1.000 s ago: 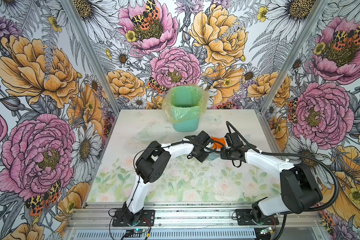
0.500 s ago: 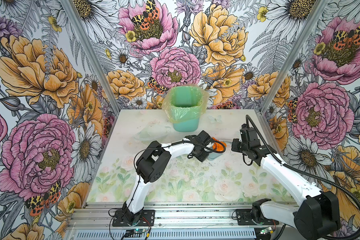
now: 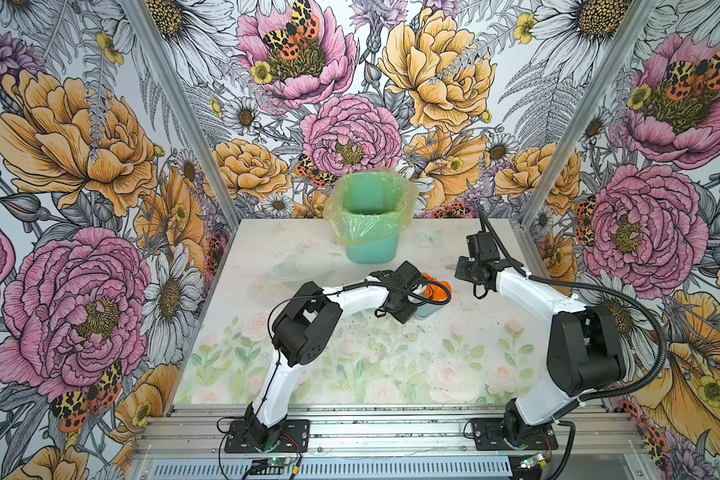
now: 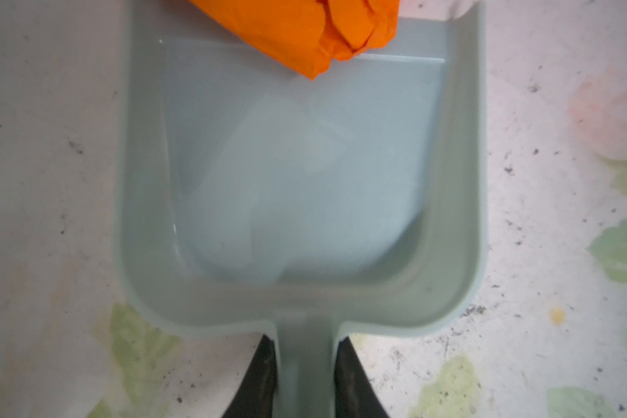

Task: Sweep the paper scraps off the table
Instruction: 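Sweep the orange scrap into the dustpan with the brush in the right gripper, then lift the dustpan toward the green bin while the right gripper draws back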

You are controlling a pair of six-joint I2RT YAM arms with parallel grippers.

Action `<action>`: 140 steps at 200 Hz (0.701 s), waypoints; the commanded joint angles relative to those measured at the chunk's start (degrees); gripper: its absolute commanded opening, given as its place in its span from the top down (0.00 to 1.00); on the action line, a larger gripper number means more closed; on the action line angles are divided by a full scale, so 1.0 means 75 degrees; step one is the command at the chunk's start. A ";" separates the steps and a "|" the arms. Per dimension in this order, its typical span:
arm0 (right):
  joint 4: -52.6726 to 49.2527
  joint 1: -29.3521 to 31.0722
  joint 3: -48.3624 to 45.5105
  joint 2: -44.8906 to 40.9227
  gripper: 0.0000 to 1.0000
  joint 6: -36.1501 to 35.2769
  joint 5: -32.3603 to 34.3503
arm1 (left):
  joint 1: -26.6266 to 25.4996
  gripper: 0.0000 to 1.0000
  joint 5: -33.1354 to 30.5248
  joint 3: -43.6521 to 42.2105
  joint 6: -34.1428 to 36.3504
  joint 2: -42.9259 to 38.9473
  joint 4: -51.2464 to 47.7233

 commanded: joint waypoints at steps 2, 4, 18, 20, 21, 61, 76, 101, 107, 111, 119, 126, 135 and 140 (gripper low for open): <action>0.0071 0.0301 0.0172 0.0203 0.99 -0.0018 -0.0019 | -0.0037 1.00 -0.0210 0.0140 -0.0079 0.0050 0.0061; 0.0058 0.0336 0.0158 0.0208 0.99 -0.0026 -0.0014 | -0.0037 1.00 -0.0209 0.0140 -0.0081 0.0050 0.0054; 0.0066 0.0519 0.0037 0.0256 1.00 -0.0106 -0.0018 | -0.0037 1.00 -0.0236 0.0138 -0.0103 0.0050 0.0057; 0.0066 0.0551 0.0027 0.0256 0.99 -0.0116 -0.0017 | -0.0043 1.00 -0.0242 0.0140 -0.0099 0.0047 0.0056; 0.0066 0.0565 0.0014 0.0256 0.99 -0.0125 -0.0020 | -0.0040 1.00 -0.0239 0.0140 -0.0104 0.0048 0.0061; 0.0048 0.1063 -0.0593 -0.0215 1.00 -0.0004 -0.0168 | -0.0036 1.00 -0.0251 0.0152 -0.0073 0.0096 0.0020; 0.0042 0.1236 -0.0896 -0.0505 1.00 0.0161 -0.0295 | -0.0025 1.00 -0.0307 0.0164 -0.0073 0.0102 0.0008; -0.0002 0.1614 -0.1346 -0.0956 1.00 0.0286 -0.0559 | -0.0023 1.00 -0.0310 0.0187 -0.0097 0.0117 0.0018; -0.0041 0.1719 -0.1437 -0.1053 1.00 0.0287 -0.0557 | -0.0024 1.00 -0.0284 0.0191 -0.0098 0.0132 0.0011; -0.0060 0.1768 -0.1494 -0.1130 1.00 0.0293 -0.0543 | -0.0020 1.00 -0.0283 0.0199 -0.0098 0.0142 0.0010; -0.0106 0.1878 -0.1611 -0.1271 1.00 0.0299 -0.0530 | -0.0024 1.00 -0.0260 0.0199 -0.0107 0.0144 0.0014; -0.0133 0.1931 -0.1720 -0.1417 1.00 0.0305 -0.0525 | -0.0036 1.00 -0.0257 0.0202 -0.0098 0.0155 0.0020; -0.0148 0.1944 -0.1867 -0.1635 1.00 0.0349 -0.0475 | -0.0020 1.00 -0.0259 0.0187 -0.0099 0.0133 0.0019; -0.0145 0.1938 -0.1937 -0.1767 1.00 0.0358 -0.0420 | -0.0034 1.00 -0.0269 0.0175 -0.0104 0.0114 0.0015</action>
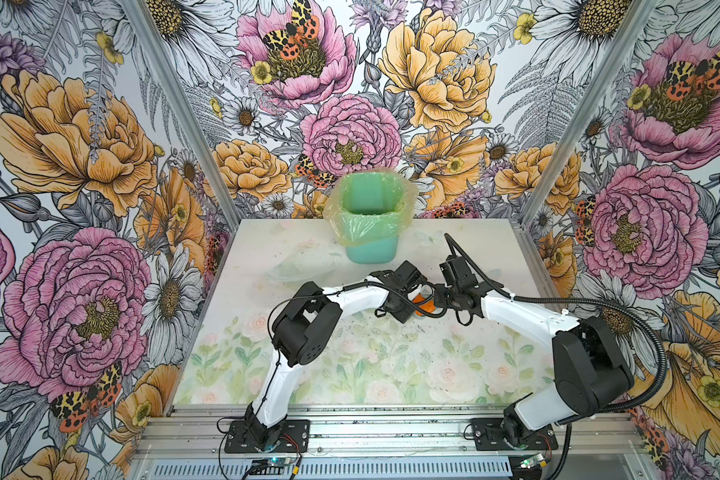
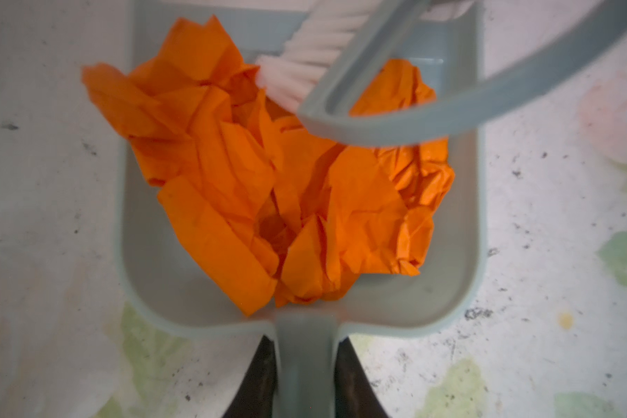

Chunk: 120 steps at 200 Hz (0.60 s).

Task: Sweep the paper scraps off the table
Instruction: 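Lift the dustpan toward the green bin while the right gripper draws back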

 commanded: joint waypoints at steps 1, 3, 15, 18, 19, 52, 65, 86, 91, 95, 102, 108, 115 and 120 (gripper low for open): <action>-0.0160 0.0154 -0.0320 -0.0630 1.00 0.0133 -0.0127 | -0.0036 1.00 -0.0151 0.0152 -0.0104 0.0111 0.0026; -0.0157 0.0163 -0.0347 -0.0688 1.00 0.0128 -0.0103 | -0.0037 1.00 -0.0157 0.0140 -0.0097 0.0094 0.0028; -0.0171 0.0113 -0.0423 -0.0994 1.00 0.0078 0.0090 | -0.0026 1.00 -0.0210 0.0101 -0.0113 0.0028 0.0069; -0.0172 0.0093 -0.0440 -0.1065 1.00 0.0068 0.0124 | -0.0030 1.00 -0.0200 0.0105 -0.0118 0.0001 0.0075; -0.0172 0.0082 -0.0441 -0.1091 1.00 0.0071 0.0136 | -0.0034 1.00 -0.0188 0.0105 -0.0112 -0.0004 0.0075; -0.0167 -0.0531 -0.0446 -0.1918 1.00 0.0168 -0.0118 | -0.0061 1.00 -0.0242 0.0069 -0.0151 -0.0312 0.0143; -0.0167 -0.0816 -0.0407 -0.2284 1.00 0.0140 -0.0367 | -0.0059 1.00 -0.0278 0.0030 -0.0170 -0.0442 0.0125; -0.0183 -0.1237 -0.0406 -0.2870 0.99 0.0037 -0.0730 | -0.0018 1.00 -0.0317 -0.0101 -0.0109 -0.0703 0.0123; -0.0200 -0.1329 -0.0406 -0.3011 0.99 0.0020 -0.0817 | 0.0008 1.00 -0.0316 -0.0136 -0.0109 -0.0786 0.0121; -0.0234 -0.1397 -0.0406 -0.3100 0.99 0.0012 -0.0870 | 0.0036 1.00 -0.0314 -0.0160 -0.0115 -0.0868 0.0123; -0.0290 -0.1512 -0.0407 -0.3242 0.99 0.0002 -0.0906 | 0.0082 1.00 -0.0301 -0.0178 -0.0093 -0.0997 0.0072; -0.0342 -0.1581 -0.0418 -0.3364 0.99 0.0020 -0.0908 | 0.0120 1.00 -0.0303 -0.0164 -0.0087 -0.1100 -0.0003; -0.0390 -0.1656 -0.0456 -0.3486 0.99 0.0029 -0.0907 | 0.0154 1.00 -0.0304 -0.0115 -0.0066 -0.1218 -0.0109; -0.0423 -0.1705 -0.0479 -0.3573 0.99 0.0038 -0.0895 | 0.0172 1.00 -0.0295 -0.0070 -0.0040 -0.1286 -0.0214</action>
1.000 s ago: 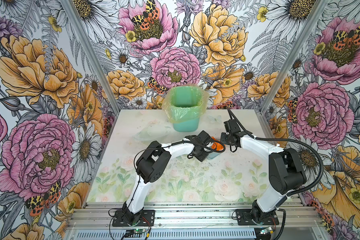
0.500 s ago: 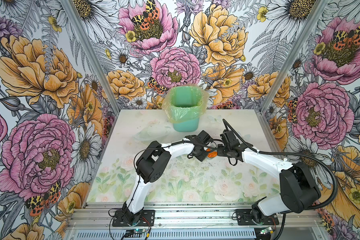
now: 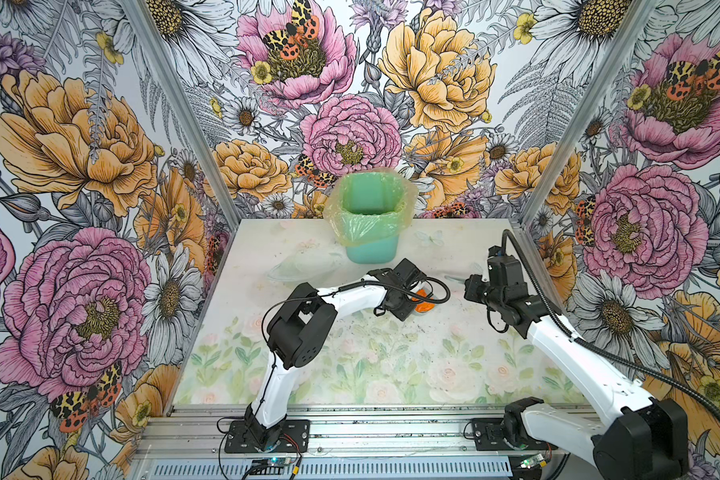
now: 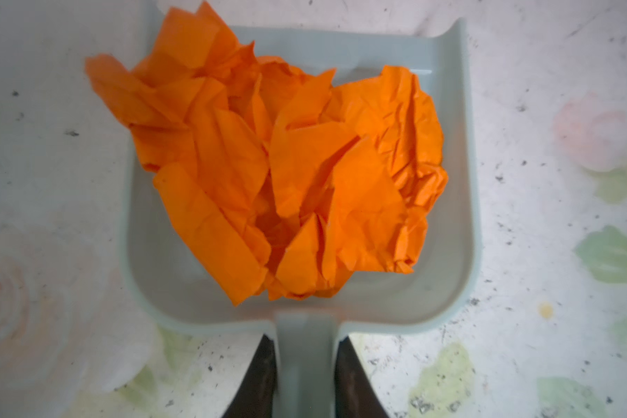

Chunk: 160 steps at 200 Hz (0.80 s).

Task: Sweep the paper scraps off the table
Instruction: 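Lift the dustpan toward the green bin while the right gripper draws back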

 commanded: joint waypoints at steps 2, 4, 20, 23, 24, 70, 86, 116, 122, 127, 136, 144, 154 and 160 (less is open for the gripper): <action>-0.0151 -0.0213 0.0001 -0.0442 0.99 0.0001 -0.0272 | 0.0162 1.00 -0.0136 0.0079 0.0036 -0.0785 -0.0205; -0.0161 -0.0221 -0.0009 -0.0472 0.99 0.0005 -0.0266 | 0.0166 1.00 -0.0143 0.0100 0.0051 -0.0809 -0.0255; -0.0177 -0.0295 -0.0177 -0.0666 0.99 0.0033 -0.0195 | 0.0186 1.00 -0.0229 0.0365 0.0159 -0.0990 -0.0642; -0.0176 -0.0317 -0.0208 -0.0693 0.99 0.0026 -0.0175 | 0.0182 1.00 -0.0227 0.0420 0.0185 -0.1019 -0.0708; -0.0176 -0.0317 -0.0217 -0.0697 0.99 0.0026 -0.0171 | 0.0181 1.00 -0.0229 0.0439 0.0194 -0.1030 -0.0734; -0.0179 -0.0475 -0.0564 -0.0864 0.99 0.0025 -0.0166 | 0.0157 1.00 -0.0238 0.1340 0.0254 -0.1321 -0.1598; -0.0165 -0.0482 -0.0634 -0.0843 0.99 0.0025 -0.0213 | 0.0156 1.00 -0.0220 0.1682 0.0268 -0.1362 -0.1855; -0.0165 -0.0505 -0.0754 -0.0772 0.99 0.0013 -0.0211 | 0.0131 1.00 -0.0264 0.2372 0.0343 -0.1392 -0.2323; -0.0164 -0.0505 -0.0784 -0.0754 0.99 0.0035 -0.0246 | 0.0136 1.00 -0.0294 0.2500 0.0344 -0.1392 -0.2393; -0.0164 -0.0506 -0.0791 -0.0733 0.99 0.0036 -0.0285 | 0.0140 1.00 -0.0308 0.2605 0.0350 -0.1392 -0.2451; -0.0153 -0.0511 -0.0819 -0.0696 0.99 0.0046 -0.0359 | 0.0142 1.00 -0.0351 0.2837 0.0356 -0.1391 -0.2577; -0.0158 -0.0505 -0.0847 -0.0667 0.99 0.0049 -0.0406 | 0.0133 1.00 -0.0394 0.3031 0.0368 -0.1360 -0.2682; -0.0153 -0.0511 -0.0893 -0.0645 0.99 0.0049 -0.0432 | 0.0146 1.00 -0.0402 0.3282 0.0400 -0.1323 -0.2821; -0.0153 -0.0524 -0.0926 -0.0637 0.99 0.0047 -0.0446 | 0.0155 1.00 -0.0407 0.3439 0.0415 -0.1299 -0.2882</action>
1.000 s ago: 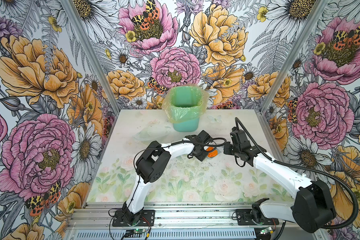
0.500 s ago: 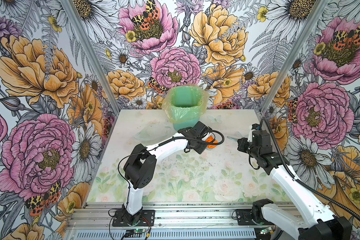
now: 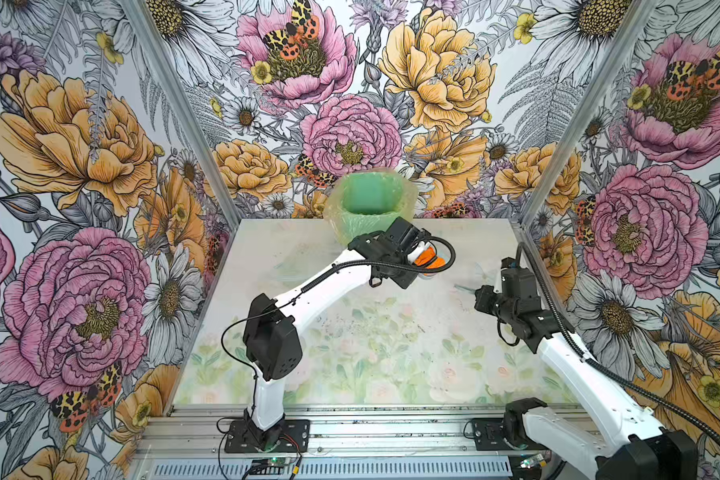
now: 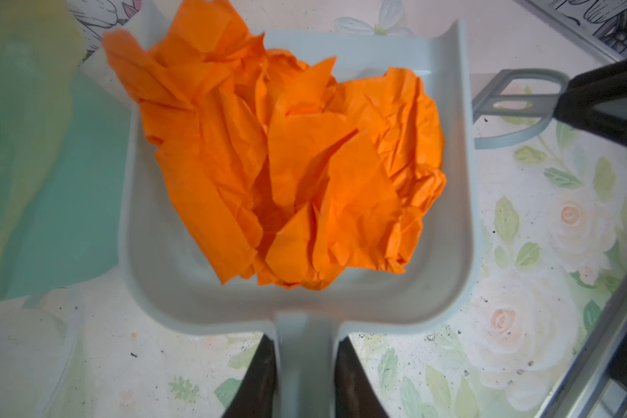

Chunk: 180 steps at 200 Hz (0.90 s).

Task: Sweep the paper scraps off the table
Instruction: 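Lift the dustpan toward the green bin while the right gripper draws back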

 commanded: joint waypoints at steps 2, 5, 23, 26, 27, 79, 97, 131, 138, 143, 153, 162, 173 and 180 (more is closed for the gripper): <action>0.0066 -0.0064 -0.0116 0.0052 0.99 0.0045 -0.0171 | 0.0028 1.00 -0.0224 0.0645 0.0167 -0.0191 -0.0468; 0.0065 -0.0062 -0.0128 0.0048 0.99 0.0043 -0.0181 | 0.0038 1.00 -0.0224 0.0722 0.0164 -0.0178 -0.0497; 0.0065 -0.0062 -0.0212 0.0025 0.99 0.0043 -0.0206 | 0.0103 1.00 -0.0269 0.1182 0.0190 -0.0080 -0.0718; 0.0065 -0.0066 -0.0217 0.0019 0.99 0.0040 -0.0215 | 0.0109 1.00 -0.0284 0.1288 0.0194 -0.0055 -0.0763; 0.0064 -0.0064 -0.0215 0.0016 0.99 0.0037 -0.0216 | 0.0109 1.00 -0.0289 0.1319 0.0197 -0.0051 -0.0773; 0.0063 -0.0073 -0.0365 -0.0128 0.99 0.0022 -0.0268 | 0.0510 1.00 -0.1043 0.2861 0.0488 0.0247 -0.1240; 0.0060 -0.0074 -0.0401 -0.0117 0.99 0.0040 -0.0311 | 0.0758 1.00 -0.1430 0.3278 0.0618 0.0337 -0.1247; 0.0074 -0.0095 -0.0472 -0.0174 0.99 0.0091 -0.0308 | 0.1318 1.00 -0.1938 0.3917 0.0864 0.0545 -0.1241; 0.0074 -0.0092 -0.0475 -0.0164 0.99 0.0086 -0.0284 | 0.1391 1.00 -0.2115 0.4062 0.0939 0.0593 -0.1241; 0.0075 -0.0092 -0.0472 -0.0166 0.99 0.0081 -0.0272 | 0.1435 1.00 -0.2270 0.4164 0.0995 0.0634 -0.1241; 0.0075 -0.0085 -0.0443 -0.0131 0.99 0.0074 -0.0266 | 0.1548 1.00 -0.2441 0.4382 0.1141 0.0700 -0.1241; 0.0068 -0.0086 -0.0405 -0.0089 0.99 0.0080 -0.0265 | 0.1657 1.00 -0.2507 0.4574 0.1257 0.0790 -0.1241; 0.0072 -0.0090 -0.0381 -0.0036 0.99 0.0109 -0.0287 | 0.1801 1.00 -0.2515 0.4799 0.1372 0.0896 -0.1238; 0.0076 -0.0091 -0.0367 -0.0002 0.99 0.0143 -0.0277 | 0.1878 1.00 -0.2571 0.4929 0.1462 0.0960 -0.1238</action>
